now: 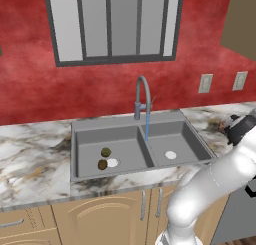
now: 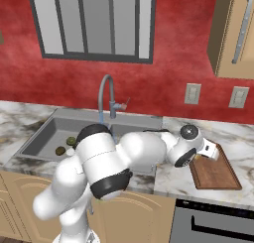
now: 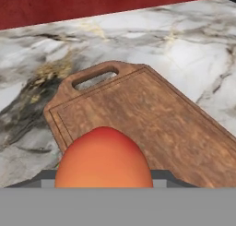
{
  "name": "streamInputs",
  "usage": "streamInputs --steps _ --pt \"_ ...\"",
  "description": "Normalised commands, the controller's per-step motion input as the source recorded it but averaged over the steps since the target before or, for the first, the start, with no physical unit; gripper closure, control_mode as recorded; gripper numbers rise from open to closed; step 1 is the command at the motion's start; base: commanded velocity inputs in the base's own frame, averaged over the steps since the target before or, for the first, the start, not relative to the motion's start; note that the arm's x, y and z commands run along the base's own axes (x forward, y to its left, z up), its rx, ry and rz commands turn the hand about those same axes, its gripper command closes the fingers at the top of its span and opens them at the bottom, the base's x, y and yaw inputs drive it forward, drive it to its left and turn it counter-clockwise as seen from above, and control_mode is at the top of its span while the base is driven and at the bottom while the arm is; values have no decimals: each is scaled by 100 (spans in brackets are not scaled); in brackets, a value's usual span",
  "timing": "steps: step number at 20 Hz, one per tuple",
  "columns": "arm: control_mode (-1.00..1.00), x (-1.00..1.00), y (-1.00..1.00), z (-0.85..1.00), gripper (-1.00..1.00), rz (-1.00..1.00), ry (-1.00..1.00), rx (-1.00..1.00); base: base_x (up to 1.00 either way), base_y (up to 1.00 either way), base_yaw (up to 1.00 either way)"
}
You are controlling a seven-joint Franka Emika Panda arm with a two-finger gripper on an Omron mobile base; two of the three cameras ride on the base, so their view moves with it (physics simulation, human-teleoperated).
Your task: Pick the kiwi, mango, kiwi from the sink and place them on the cutting board to airdry. Then turn off the sink faucet.
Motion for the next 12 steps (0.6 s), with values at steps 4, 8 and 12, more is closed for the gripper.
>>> streamInputs --steps 4,8,12 --pt "-100 19 -9 -8 100 1 0 0 0 0 0" --pt "-100 18 -3 -17 100 0 0 0 0 0 0" --pt "-100 17 -7 -18 100 0 0 0 0 0 0"
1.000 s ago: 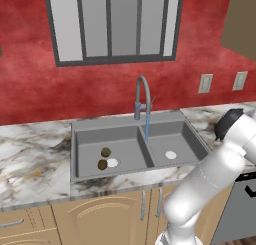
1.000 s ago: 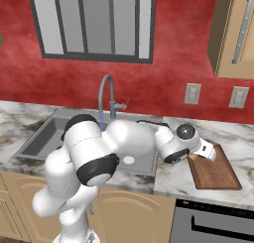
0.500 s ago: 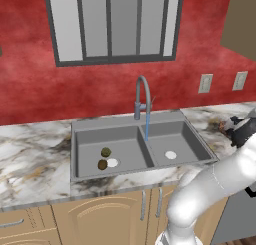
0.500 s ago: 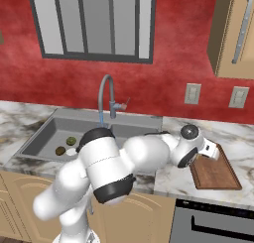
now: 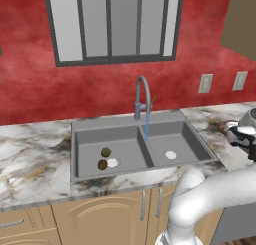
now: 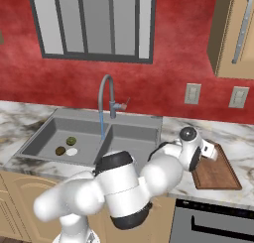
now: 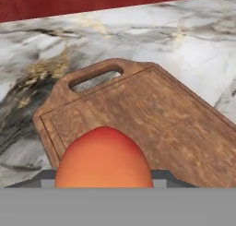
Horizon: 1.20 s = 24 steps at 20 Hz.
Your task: Pick the kiwi, mango, kiwi from the sink and place them on the cutting board to airdry. Then turn off the sink faucet.
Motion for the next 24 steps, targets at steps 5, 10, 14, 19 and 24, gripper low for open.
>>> streamInputs --steps 5,10,14,19,24 --pt "-100 13 -16 -12 100 0 0 0 0 0 0" --pt "-100 10 -13 -8 -100 0 0 0 0 0 0" --pt "-100 2 -30 3 -100 0 0 1 0 0 0" --pt "-100 6 -27 7 -100 0 0 1 0 0 0" --pt "-100 1 -16 4 -100 0 0 0 0 0 0"
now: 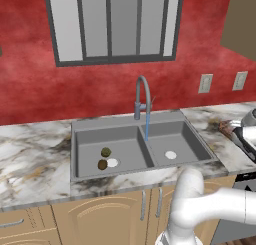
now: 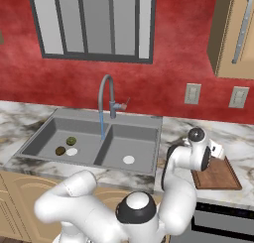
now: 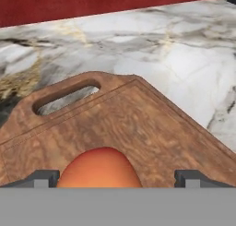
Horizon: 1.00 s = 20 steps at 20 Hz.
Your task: Pick the kiwi, mango, kiwi from the sink and place them on the cutting board to airdry. Then turn off the sink faucet.
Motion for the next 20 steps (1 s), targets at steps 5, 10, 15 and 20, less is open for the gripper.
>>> streamInputs --steps 5,10,15,20 --pt "-100 0 0 13 -100 0 0 0 0 0 0" --pt "-100 -2 0 23 -100 0 -4 0 0 0 0" --pt "-100 -17 0 34 -100 0 -11 0 0 0 0" --pt "-100 -33 0 24 -100 4 -14 0 0 0 0"
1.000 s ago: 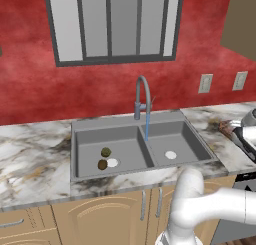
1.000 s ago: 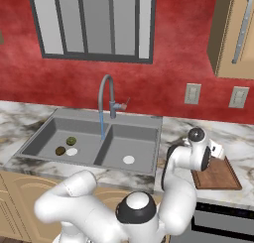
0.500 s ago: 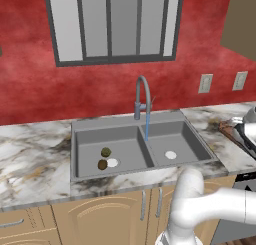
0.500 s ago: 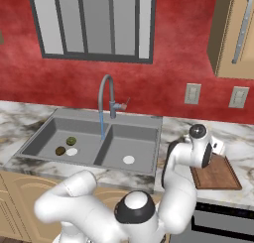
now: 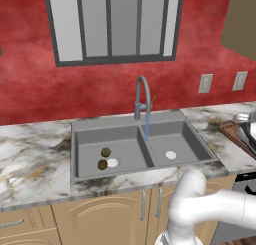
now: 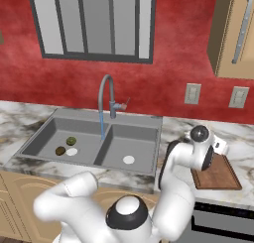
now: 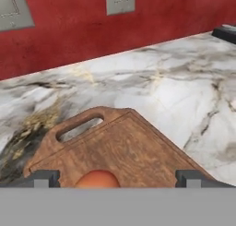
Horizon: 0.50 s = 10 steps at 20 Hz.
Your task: Pick the kiwi, mango, kiwi from the sink and place them on the cutting board to airdry. Then turn off the sink faucet.
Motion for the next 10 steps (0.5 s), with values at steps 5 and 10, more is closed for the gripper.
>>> streamInputs --steps 5,10 --pt "-100 -30 16 23 -100 9 -11 -5 0 0 0" --pt "-100 -35 17 58 -100 9 -10 -9 0 0 0"
